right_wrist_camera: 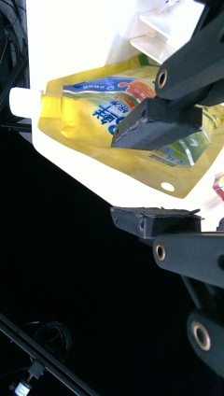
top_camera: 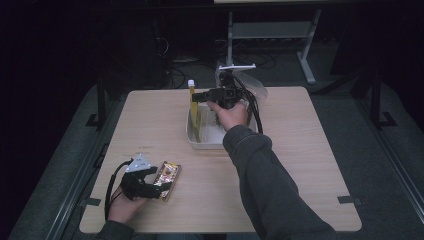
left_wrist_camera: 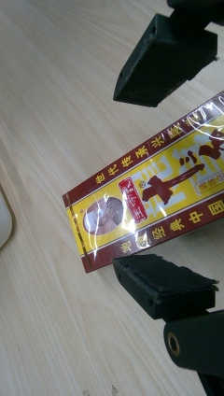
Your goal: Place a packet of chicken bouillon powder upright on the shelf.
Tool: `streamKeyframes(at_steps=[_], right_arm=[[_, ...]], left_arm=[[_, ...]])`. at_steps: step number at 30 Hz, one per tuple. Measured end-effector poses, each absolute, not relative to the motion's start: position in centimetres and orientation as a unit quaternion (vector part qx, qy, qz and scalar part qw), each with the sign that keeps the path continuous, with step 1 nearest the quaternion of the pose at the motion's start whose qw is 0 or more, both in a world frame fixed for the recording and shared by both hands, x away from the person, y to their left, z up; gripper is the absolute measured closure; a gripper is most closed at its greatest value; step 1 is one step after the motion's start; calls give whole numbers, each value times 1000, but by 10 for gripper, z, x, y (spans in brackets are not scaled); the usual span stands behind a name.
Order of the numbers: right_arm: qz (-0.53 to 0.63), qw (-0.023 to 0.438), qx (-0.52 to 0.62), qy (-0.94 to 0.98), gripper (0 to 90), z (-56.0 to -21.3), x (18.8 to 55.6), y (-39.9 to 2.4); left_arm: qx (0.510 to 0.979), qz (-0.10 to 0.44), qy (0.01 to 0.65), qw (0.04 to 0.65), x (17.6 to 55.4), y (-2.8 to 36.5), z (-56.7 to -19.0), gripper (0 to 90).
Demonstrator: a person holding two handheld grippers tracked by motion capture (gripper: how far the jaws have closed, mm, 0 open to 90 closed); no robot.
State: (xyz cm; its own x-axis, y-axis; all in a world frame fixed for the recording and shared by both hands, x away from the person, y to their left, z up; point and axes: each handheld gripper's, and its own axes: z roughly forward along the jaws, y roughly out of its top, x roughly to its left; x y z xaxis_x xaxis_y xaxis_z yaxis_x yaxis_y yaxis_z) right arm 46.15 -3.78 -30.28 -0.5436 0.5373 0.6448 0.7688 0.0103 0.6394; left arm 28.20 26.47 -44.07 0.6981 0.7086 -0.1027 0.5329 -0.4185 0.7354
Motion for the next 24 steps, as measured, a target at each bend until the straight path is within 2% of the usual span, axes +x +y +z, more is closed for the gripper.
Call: streamKeyframes(at_steps=[24], right_arm=[[-530,126,-443,-712,529,-302,438,-56]], left_arm=[[837,110,377,380,282,263,-445,161]])
